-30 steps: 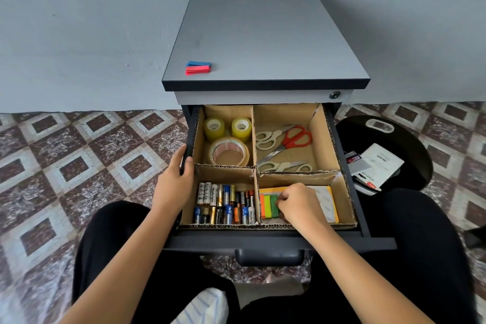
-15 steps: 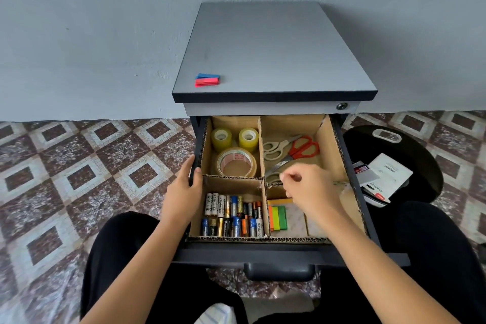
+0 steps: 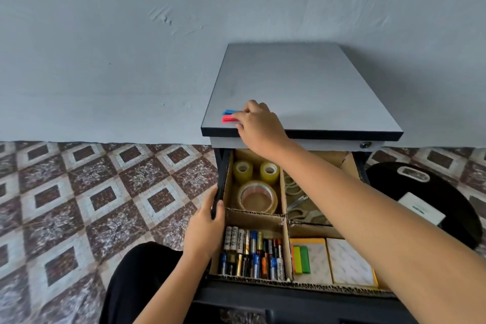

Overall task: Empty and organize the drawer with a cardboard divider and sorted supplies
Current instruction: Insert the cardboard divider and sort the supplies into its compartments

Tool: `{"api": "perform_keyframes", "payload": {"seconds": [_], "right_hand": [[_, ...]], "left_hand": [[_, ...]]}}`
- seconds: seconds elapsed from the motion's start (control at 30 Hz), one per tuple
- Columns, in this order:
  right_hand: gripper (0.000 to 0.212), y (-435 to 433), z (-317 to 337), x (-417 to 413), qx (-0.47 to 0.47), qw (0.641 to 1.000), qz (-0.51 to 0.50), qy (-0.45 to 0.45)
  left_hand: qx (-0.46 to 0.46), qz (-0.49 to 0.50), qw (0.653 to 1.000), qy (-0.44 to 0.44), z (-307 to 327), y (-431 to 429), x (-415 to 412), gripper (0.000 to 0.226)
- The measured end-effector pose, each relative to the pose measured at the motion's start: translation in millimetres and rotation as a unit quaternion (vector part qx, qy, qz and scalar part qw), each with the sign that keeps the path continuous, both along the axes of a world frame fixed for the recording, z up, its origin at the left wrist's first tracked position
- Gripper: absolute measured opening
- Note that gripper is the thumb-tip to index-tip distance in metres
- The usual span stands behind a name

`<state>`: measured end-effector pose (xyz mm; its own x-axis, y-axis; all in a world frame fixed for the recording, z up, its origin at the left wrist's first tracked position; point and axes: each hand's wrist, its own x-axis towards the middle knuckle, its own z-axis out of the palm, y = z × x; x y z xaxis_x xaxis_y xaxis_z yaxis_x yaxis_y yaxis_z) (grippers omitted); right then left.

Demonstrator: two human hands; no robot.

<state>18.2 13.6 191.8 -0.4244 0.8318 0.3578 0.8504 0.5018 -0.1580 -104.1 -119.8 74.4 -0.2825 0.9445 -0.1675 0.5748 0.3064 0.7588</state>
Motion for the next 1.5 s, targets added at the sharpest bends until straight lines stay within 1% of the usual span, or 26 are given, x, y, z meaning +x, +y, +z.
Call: {"api": "perform_keyframes", "payload": {"seconds": [0.13,0.3,0.43,0.6,0.7,0.83,0.97,1.07,1.17,1.27,1.33,1.4,1.5], "right_hand": [[0.033,10.3,-5.3,-6.5,-0.01,0.999,-0.016,-0.045],[0.033,13.2,-5.4,-6.4,-0.015,0.999,-0.013,-0.044],[0.033,15.8,-3.9,-3.8,-0.005,0.999,0.015,-0.045],[0.032,18.2,-2.5,-1.4,-0.015,0.998,0.046,-0.048],[0.029,17.3,-1.3,0.4,-0.013,0.996,0.066,-0.063],[0.019,16.4,-1.7,2.4,0.013,0.992,0.1,-0.073],[0.018,18.3,-5.6,3.7,0.04,0.989,0.123,-0.064],[0.021,17.3,-9.3,5.7,0.032,0.994,0.107,-0.014],[0.02,7.8,-11.8,9.8,-0.014,0.992,0.057,0.109],[0.022,-16.3,-14.8,22.1,-0.083,0.964,0.009,0.254],[0.022,-41.4,-18.5,38.3,-0.136,0.938,-0.016,0.318],[0.021,-67.1,-27.0,60.9,-0.193,0.919,-0.044,0.342],[0.013,-101.5,-47.3,95.4,-0.257,0.897,-0.094,0.347]], "left_hand": [[-0.008,0.002,1.0,0.005,-2.5,1.2,-0.9,0.045],[-0.006,-0.002,1.0,-0.004,-3.8,1.2,-1.0,0.045],[-0.003,-0.003,1.0,-0.002,-4.7,1.9,-1.8,0.045],[-0.003,-0.001,1.0,-0.011,-3.5,0.1,-1.4,0.044],[-0.002,0.0,1.0,-0.013,-3.7,-0.3,-1.4,0.045],[-0.002,0.001,1.0,-0.017,-2.7,1.0,-0.1,0.044],[0.005,0.002,1.0,-0.02,-2.9,0.3,-0.3,0.044],[0.008,0.001,1.0,-0.021,-2.2,-0.2,0.8,0.043],[0.011,-0.003,1.0,-0.015,-0.5,-1.6,2.1,0.043],[0.012,-0.003,1.0,-0.019,-1.8,-1.2,0.9,0.044],[0.009,-0.004,1.0,-0.019,-4.3,-1.1,0.1,0.044],[0.006,-0.006,1.0,-0.015,-5.9,-1.2,0.3,0.044],[0.003,-0.007,1.0,-0.006,-6.9,-0.9,1.3,0.044]]}}
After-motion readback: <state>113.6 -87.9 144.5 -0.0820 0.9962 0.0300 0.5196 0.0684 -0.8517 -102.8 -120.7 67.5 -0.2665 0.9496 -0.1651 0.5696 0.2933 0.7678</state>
